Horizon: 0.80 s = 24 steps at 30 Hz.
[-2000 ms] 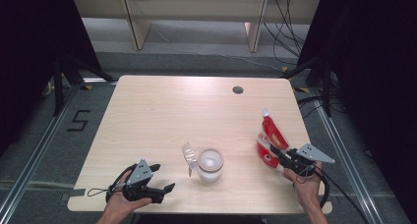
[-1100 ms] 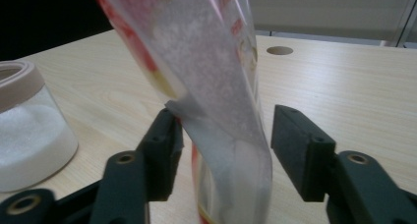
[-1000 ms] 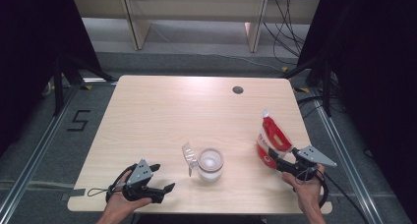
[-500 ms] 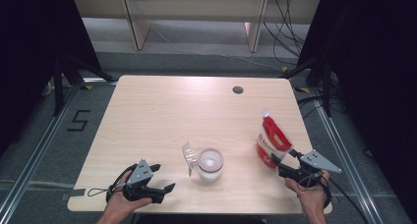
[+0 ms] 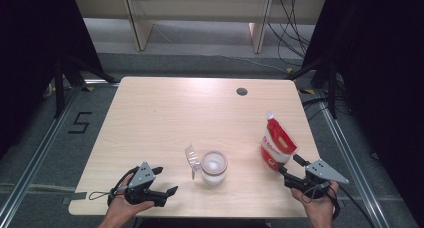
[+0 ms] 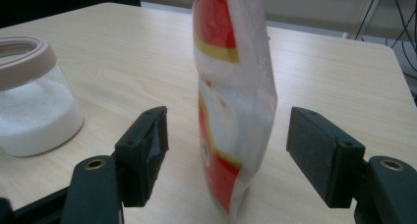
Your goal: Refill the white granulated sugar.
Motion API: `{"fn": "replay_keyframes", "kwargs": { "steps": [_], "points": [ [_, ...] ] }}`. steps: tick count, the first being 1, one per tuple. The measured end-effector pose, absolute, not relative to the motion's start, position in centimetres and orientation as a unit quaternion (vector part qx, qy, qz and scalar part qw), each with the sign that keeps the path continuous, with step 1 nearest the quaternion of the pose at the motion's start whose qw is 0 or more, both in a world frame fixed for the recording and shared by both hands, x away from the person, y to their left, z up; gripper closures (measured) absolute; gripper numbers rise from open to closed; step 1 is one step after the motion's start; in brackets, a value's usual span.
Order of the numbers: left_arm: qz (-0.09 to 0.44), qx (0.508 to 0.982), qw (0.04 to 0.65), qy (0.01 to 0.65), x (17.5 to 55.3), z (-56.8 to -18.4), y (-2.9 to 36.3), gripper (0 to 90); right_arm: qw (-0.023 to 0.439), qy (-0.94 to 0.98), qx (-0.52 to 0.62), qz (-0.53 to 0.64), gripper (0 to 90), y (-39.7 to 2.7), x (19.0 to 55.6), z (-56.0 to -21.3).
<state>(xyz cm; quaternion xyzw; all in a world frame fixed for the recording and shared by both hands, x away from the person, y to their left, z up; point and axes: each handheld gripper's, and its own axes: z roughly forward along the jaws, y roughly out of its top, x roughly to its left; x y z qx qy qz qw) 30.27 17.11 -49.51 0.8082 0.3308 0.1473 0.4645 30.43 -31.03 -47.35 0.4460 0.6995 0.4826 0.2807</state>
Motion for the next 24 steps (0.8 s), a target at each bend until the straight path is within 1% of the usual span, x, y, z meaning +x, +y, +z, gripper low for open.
{"fn": "replay_keyframes", "kwargs": {
  "steps": [3, 4, 5, 8, 10, 12, 14, 17, 20, 21, 24],
  "points": [
    [0.144, 0.808, 0.468, 0.328, 30.3, -49.5, 17.2, 16.8, 0.288, 0.708, 0.430, 0.480, 32.7, -31.2, 30.3, -47.3],
    [0.142, 0.807, 0.469, 0.329, 30.3, -49.4, 17.2, 16.8, 0.297, 0.708, 0.425, 0.480, 32.7, -31.2, 30.3, -47.4],
    [0.144, 0.808, 0.469, 0.327, 30.3, -49.4, 17.2, 16.8, 0.287, 0.706, 0.434, 0.480, 32.7, -31.1, 30.0, -47.3],
    [0.141, 0.806, 0.471, 0.329, 30.3, -49.2, 17.1, 16.8, 0.291, 0.710, 0.432, 0.474, 32.1, -30.9, 29.6, -47.3],
    [0.136, 0.802, 0.478, 0.331, 30.3, -49.2, 17.1, 16.8, 0.274, 0.706, 0.449, 0.473, 32.0, -30.6, 29.1, -47.4],
    [0.136, 0.801, 0.478, 0.334, 30.3, -49.0, 17.1, 16.6, 0.283, 0.713, 0.431, 0.475, 32.0, -30.7, 29.1, -47.4],
    [0.130, 0.796, 0.487, 0.336, 30.3, -48.8, 17.0, 16.5, 0.265, 0.716, 0.438, 0.474, 31.8, -30.4, 28.5, -47.5],
    [0.130, 0.797, 0.485, 0.336, 30.3, -48.6, 16.9, 16.5, 0.269, 0.724, 0.424, 0.472, 31.7, -30.4, 28.6, -47.6],
    [0.132, 0.795, 0.491, 0.332, 30.3, -48.3, 16.7, 16.5, 0.255, 0.717, 0.444, 0.473, 31.7, -30.1, 28.0, -47.6],
    [0.132, 0.796, 0.486, 0.335, 30.2, -48.2, 16.7, 16.5, 0.262, 0.724, 0.426, 0.474, 31.7, -30.3, 28.1, -47.7],
    [0.132, 0.796, 0.489, 0.332, 30.2, -48.0, 16.5, 16.5, 0.262, 0.724, 0.426, 0.475, 31.3, -30.1, 27.7, -47.7]
  ]
}}
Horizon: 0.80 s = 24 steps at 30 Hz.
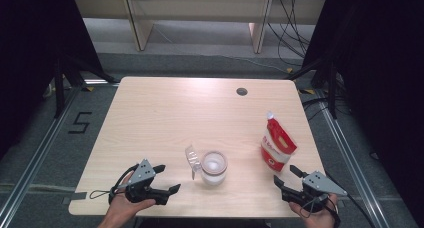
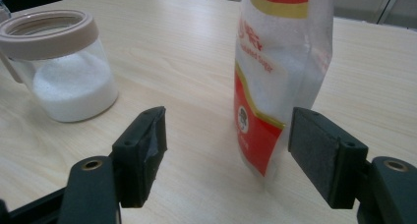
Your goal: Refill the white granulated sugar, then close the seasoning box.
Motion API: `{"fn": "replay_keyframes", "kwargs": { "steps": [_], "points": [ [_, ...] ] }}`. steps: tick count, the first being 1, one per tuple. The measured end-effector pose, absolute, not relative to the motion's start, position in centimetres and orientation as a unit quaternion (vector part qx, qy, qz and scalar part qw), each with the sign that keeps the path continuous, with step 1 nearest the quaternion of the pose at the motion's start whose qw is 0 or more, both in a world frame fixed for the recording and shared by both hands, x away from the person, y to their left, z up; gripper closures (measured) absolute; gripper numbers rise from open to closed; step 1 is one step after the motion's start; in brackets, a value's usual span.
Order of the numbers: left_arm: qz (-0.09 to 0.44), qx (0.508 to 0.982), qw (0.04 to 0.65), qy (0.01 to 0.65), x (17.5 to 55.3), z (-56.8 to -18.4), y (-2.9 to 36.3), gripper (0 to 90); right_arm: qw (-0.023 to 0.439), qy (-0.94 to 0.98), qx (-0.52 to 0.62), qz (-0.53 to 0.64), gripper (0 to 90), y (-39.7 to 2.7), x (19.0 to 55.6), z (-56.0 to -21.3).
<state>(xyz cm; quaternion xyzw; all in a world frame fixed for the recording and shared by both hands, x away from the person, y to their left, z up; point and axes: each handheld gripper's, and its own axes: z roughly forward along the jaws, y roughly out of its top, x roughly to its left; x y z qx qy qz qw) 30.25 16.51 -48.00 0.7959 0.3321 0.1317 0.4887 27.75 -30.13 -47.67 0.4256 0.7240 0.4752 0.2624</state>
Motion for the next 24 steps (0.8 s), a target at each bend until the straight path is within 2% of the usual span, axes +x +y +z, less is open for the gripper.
{"fn": "replay_keyframes", "kwargs": {
  "steps": [15, 19, 23, 24],
  "points": [
    [0.131, 0.790, 0.490, 0.345, 30.6, -46.3, 16.3, 17.7, 0.253, 0.735, 0.426, 0.464, 30.8, -29.4, 26.6, -47.8],
    [0.115, 0.785, 0.496, 0.353, 30.7, -46.1, 15.7, 26.0, 0.255, 0.742, 0.410, 0.466, 30.8, -29.4, 26.8, -47.9],
    [0.114, 0.789, 0.496, 0.343, 30.6, -45.9, 15.2, 48.3, 0.259, 0.742, 0.409, 0.464, 30.8, -29.4, 26.8, -47.9],
    [0.120, 0.793, 0.496, 0.333, 30.6, -45.9, 15.1, 48.3, 0.257, 0.741, 0.411, 0.464, 30.8, -29.4, 26.8, -47.9]
  ]
}}
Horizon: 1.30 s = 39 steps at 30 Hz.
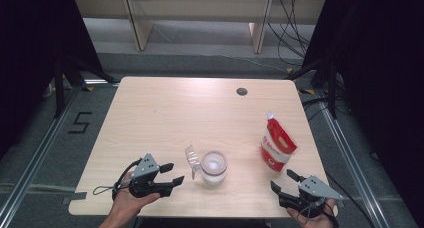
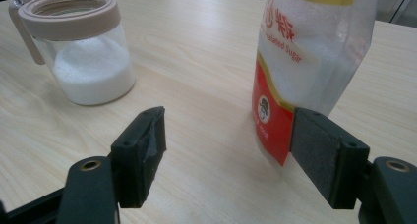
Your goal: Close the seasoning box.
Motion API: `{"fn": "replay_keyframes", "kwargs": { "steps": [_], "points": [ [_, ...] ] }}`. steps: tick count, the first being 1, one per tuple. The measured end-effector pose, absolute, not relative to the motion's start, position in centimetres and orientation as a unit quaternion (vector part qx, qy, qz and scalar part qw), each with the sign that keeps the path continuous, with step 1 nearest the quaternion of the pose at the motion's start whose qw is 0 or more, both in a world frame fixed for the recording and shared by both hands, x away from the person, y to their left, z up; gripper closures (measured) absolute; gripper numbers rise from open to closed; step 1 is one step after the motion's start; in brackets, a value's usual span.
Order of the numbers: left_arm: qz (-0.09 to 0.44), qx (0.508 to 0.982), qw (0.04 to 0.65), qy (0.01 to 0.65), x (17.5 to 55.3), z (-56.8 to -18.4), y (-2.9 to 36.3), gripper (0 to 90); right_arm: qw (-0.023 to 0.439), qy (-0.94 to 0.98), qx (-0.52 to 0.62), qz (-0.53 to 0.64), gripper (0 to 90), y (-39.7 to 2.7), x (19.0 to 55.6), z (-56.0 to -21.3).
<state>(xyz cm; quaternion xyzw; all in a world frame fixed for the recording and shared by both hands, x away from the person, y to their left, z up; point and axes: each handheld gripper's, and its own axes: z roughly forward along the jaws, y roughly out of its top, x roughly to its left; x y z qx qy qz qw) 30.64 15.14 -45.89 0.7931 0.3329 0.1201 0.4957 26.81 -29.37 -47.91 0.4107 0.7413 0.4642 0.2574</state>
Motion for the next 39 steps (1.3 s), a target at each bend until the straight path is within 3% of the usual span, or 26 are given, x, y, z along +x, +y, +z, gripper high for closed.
{"fn": "replay_keyframes", "kwargs": {
  "steps": [1, 3, 12, 39],
  "points": [
    [0.125, 0.797, 0.493, 0.326, 30.6, -45.8, 14.9, 59.5, 0.259, 0.744, 0.407, 0.463, 30.9, -29.5, 26.8, -47.9],
    [0.124, 0.799, 0.492, 0.322, 30.8, -45.9, 14.7, 68.3, 0.257, 0.742, 0.407, 0.467, 30.8, -29.4, 26.8, -47.8],
    [0.131, 0.794, 0.508, 0.308, 30.8, -45.7, 14.3, 89.2, 0.263, 0.744, 0.405, 0.462, 31.0, -29.1, 26.6, -47.6],
    [0.134, 0.791, 0.521, 0.291, 30.8, -44.8, 11.6, 89.5, 0.263, 0.747, 0.394, 0.466, 31.1, -28.9, 26.6, -47.6]
  ]
}}
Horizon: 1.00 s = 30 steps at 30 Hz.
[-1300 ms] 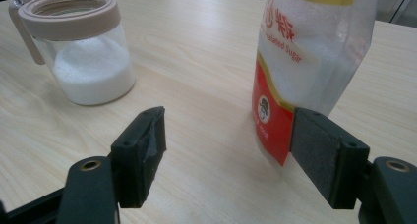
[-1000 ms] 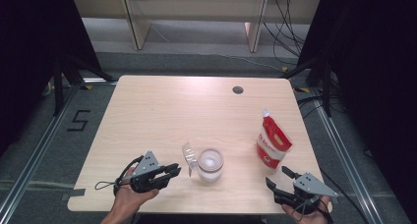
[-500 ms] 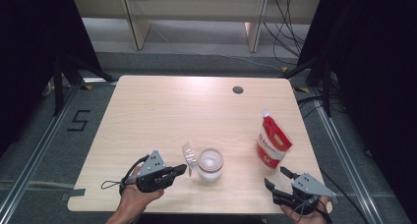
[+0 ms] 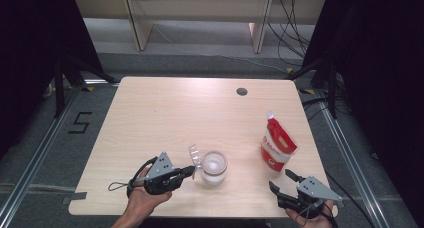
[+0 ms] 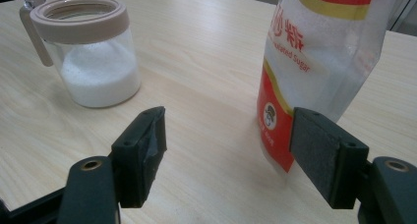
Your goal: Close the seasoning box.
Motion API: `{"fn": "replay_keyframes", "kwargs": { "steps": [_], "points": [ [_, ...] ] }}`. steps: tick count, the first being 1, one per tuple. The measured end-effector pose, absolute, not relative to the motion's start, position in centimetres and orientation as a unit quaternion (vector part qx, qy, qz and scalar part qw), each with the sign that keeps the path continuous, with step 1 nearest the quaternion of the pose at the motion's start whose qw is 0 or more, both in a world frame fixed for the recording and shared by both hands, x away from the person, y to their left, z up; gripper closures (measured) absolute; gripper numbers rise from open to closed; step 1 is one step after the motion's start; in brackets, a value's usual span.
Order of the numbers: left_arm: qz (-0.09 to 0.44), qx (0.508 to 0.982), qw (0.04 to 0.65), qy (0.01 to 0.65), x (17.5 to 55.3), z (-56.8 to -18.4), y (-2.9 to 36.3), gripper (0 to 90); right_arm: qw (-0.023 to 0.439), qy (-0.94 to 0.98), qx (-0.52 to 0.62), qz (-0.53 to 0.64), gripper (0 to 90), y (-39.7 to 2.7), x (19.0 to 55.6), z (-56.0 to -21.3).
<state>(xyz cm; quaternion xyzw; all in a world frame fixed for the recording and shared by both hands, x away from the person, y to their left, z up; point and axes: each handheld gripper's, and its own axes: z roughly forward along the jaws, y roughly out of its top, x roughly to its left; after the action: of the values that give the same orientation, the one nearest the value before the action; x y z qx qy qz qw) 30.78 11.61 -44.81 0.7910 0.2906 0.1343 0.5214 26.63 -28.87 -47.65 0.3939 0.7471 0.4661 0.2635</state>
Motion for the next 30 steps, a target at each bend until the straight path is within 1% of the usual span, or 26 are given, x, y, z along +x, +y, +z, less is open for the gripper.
{"fn": "replay_keyframes", "kwargs": {
  "steps": [1, 6, 8, 11, 17, 22, 23, 26, 27, 28, 29, 30],
  "points": [
    [0.141, 0.796, 0.520, 0.276, 31.00, -44.74, 11.65, 89.5, 0.259, 0.745, 0.399, 0.466, 31.1, -28.85, 26.56, -47.62],
    [0.131, 0.790, 0.526, 0.285, 30.96, -44.78, 11.25, 89.5, 0.261, 0.748, 0.397, 0.464, 31.1, -28.82, 26.53, -47.59],
    [0.138, 0.794, 0.521, 0.281, 30.98, -44.71, 11.23, 89.4, 0.262, 0.747, 0.397, 0.465, 31.2, -28.80, 26.55, -47.61],
    [0.133, 0.793, 0.522, 0.285, 30.91, -44.76, 11.10, 89.4, 0.267, 0.748, 0.395, 0.462, 31.2, -28.82, 26.53, -47.61],
    [0.137, 0.795, 0.525, 0.270, 31.12, -44.73, 10.94, 89.3, 0.264, 0.750, 0.394, 0.461, 31.2, -28.78, 26.57, -47.63],
    [0.134, 0.795, 0.523, 0.275, 30.95, -44.71, 10.92, 88.1, 0.263, 0.749, 0.393, 0.464, 31.2, -28.73, 26.61, -47.67],
    [0.130, 0.792, 0.525, 0.284, 30.84, -44.74, 10.88, 88.1, 0.263, 0.749, 0.393, 0.465, 31.2, -28.72, 26.61, -47.68],
    [0.132, 0.795, 0.525, 0.272, 31.04, -44.67, 11.18, 84.3, 0.263, 0.749, 0.392, 0.465, 31.2, -28.70, 26.62, -47.69],
    [0.129, 0.791, 0.527, 0.282, 30.94, -44.68, 11.23, 79.8, 0.262, 0.750, 0.391, 0.465, 31.2, -28.69, 26.63, -47.70],
    [0.130, 0.795, 0.526, 0.274, 31.06, -44.60, 11.39, 79.8, 0.262, 0.750, 0.391, 0.465, 31.2, -28.69, 26.63, -47.70],
    [0.117, 0.790, 0.527, 0.291, 30.93, -44.59, 11.41, 74.8, 0.261, 0.750, 0.391, 0.466, 31.2, -28.69, 26.63, -47.70],
    [0.114, 0.786, 0.533, 0.292, 30.96, -44.60, 11.56, 69.3, 0.261, 0.750, 0.391, 0.466, 31.2, -28.67, 26.64, -47.71]
  ]
}}
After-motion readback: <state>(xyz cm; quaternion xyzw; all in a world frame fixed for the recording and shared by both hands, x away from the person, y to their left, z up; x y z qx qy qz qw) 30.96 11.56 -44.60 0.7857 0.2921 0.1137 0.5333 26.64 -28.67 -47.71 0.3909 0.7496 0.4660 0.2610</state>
